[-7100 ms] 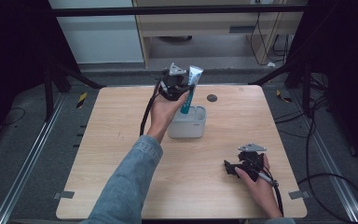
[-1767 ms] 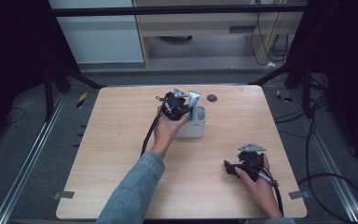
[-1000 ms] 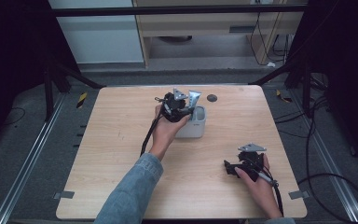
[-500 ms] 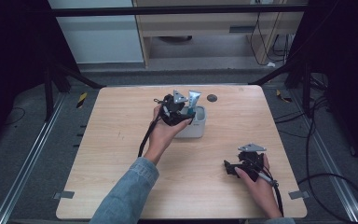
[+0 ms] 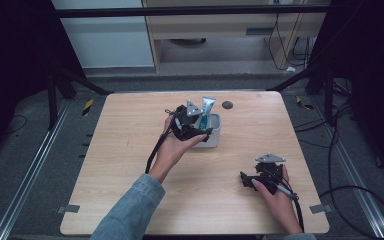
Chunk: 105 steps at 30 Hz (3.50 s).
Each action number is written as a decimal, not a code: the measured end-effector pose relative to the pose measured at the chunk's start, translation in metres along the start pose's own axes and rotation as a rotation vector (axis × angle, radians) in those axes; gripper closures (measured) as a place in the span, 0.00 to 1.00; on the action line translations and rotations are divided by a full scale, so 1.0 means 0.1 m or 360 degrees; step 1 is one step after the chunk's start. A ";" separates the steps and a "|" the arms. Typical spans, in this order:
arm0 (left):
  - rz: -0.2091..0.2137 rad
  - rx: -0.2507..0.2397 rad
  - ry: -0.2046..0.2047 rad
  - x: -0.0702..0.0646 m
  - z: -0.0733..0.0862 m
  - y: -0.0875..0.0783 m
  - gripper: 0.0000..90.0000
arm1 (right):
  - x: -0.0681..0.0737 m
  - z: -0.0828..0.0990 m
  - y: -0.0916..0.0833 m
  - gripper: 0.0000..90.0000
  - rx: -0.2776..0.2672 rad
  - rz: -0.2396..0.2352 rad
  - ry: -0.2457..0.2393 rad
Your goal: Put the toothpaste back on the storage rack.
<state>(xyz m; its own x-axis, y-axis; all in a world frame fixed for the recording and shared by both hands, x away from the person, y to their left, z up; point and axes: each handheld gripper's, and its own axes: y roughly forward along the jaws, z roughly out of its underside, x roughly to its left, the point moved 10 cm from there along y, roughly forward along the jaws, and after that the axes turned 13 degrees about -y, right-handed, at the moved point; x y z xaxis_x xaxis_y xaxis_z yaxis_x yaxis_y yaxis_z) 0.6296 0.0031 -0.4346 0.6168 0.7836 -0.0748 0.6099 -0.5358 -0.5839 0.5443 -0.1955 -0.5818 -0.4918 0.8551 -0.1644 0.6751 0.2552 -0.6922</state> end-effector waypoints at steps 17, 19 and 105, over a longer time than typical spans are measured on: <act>0.0097 0.0026 0.0055 -0.30 0.16 -0.16 0.06 | 0.00 0.00 0.00 0.01 -0.0002 0.0002 0.0002; 0.0108 0.0027 0.0068 -0.35 0.19 -0.18 0.06 | 0.00 0.00 0.00 0.01 -0.0002 0.0002 0.0002; -0.0385 0.0284 -0.0445 1.78 1.88 -0.86 0.07 | 0.00 0.00 0.00 0.01 -0.0002 0.0005 0.0003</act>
<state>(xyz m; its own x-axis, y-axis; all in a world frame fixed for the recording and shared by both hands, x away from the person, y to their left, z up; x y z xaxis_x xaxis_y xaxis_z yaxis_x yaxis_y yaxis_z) 0.5934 0.2480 -0.5501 0.2919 0.9488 -0.1205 0.6096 -0.2817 -0.7410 0.5443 -0.1951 -0.5817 -0.4887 0.8566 -0.1654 0.6774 0.2532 -0.6906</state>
